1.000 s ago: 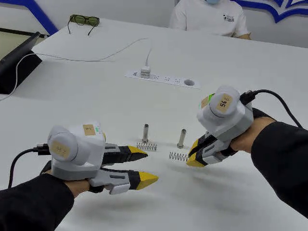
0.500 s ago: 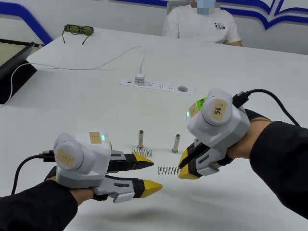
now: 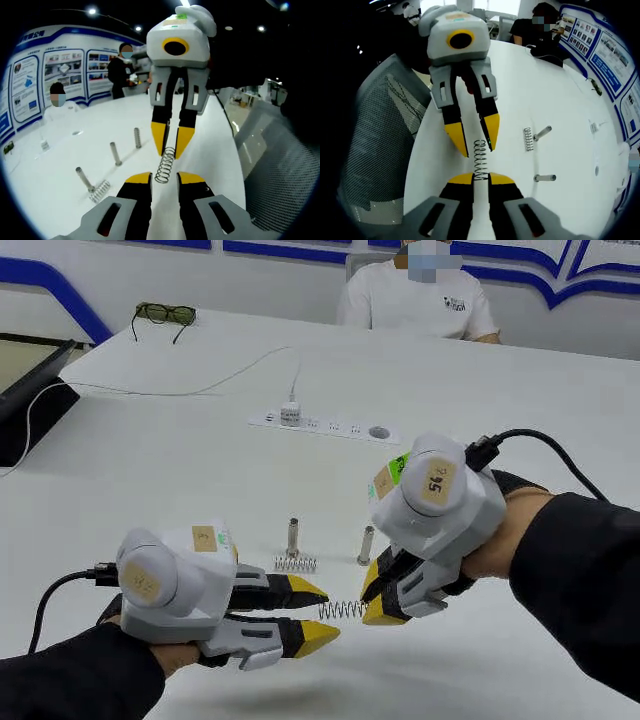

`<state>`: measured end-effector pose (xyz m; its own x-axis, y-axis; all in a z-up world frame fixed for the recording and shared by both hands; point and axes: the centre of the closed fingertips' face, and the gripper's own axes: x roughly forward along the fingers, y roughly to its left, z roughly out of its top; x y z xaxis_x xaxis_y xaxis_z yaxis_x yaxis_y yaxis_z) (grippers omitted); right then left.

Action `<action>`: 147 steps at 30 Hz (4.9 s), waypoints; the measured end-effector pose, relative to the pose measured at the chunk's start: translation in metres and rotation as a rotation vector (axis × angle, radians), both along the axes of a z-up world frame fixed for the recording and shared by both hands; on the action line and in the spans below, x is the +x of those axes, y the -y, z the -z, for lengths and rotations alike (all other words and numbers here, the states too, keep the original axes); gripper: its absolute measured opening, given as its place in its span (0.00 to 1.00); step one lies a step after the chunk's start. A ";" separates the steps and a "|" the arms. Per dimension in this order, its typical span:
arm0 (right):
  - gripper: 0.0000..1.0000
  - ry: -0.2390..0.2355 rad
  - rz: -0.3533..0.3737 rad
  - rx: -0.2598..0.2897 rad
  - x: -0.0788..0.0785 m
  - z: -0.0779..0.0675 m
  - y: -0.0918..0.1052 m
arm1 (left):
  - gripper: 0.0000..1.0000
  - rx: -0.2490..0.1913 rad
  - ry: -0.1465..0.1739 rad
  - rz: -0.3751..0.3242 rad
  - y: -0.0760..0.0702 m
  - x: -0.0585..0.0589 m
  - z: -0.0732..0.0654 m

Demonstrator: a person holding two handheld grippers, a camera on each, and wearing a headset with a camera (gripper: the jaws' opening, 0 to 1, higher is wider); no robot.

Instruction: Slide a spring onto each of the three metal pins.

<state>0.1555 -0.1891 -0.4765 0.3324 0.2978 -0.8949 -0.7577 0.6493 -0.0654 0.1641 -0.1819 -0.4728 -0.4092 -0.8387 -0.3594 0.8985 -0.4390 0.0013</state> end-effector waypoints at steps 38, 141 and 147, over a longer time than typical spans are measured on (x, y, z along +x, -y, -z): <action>0.12 0.097 -0.094 0.001 0.021 -0.043 -0.040 | 0.11 -0.009 0.022 0.020 0.000 -0.004 -0.002; 0.12 0.053 0.241 -0.035 0.074 -0.016 0.094 | 0.40 0.018 -0.083 -0.178 -0.019 0.050 0.015; 0.12 0.037 0.253 -0.027 0.075 -0.005 0.095 | 0.40 0.020 -0.086 -0.178 -0.019 0.050 0.016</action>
<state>0.2304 -0.2839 -0.4711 0.4259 0.1770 -0.8873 -0.5682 0.8155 -0.1100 0.2139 -0.1629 -0.4890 -0.2854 -0.8934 -0.3469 0.9583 -0.2726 -0.0862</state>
